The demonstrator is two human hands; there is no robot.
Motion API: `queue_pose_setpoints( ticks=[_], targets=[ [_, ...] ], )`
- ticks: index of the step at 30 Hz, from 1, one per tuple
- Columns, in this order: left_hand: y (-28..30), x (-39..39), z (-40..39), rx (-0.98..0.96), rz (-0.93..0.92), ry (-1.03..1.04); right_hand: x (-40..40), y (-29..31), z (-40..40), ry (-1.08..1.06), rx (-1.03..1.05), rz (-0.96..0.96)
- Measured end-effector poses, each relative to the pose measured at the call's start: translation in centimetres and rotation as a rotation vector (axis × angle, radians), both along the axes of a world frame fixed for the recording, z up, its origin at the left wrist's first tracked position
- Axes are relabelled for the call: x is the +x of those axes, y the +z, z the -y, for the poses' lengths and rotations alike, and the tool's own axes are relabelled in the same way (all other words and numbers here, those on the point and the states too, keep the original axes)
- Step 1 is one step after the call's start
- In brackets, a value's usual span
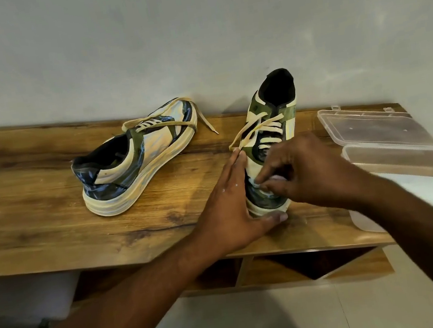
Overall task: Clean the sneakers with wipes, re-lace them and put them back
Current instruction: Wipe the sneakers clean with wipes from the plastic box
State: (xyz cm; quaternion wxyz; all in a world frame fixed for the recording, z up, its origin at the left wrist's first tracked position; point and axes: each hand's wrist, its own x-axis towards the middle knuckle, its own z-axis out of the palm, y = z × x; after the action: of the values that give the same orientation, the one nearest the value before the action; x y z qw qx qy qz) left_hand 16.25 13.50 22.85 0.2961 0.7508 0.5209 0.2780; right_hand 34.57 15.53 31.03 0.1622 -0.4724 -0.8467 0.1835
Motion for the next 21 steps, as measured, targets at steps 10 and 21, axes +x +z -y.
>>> queue_pose_setpoints(
  ticks=[10, 21],
  targets=[
    [0.4, -0.2, -0.4, -0.004, 0.022, 0.035, -0.5, -1.1, 0.7, -0.032, 0.122, -0.027],
    [0.4, -0.6, -0.6, 0.002, 0.072, 0.063, -1.4, -2.1, 0.6, -0.004, 0.188, -0.059]
  ],
)
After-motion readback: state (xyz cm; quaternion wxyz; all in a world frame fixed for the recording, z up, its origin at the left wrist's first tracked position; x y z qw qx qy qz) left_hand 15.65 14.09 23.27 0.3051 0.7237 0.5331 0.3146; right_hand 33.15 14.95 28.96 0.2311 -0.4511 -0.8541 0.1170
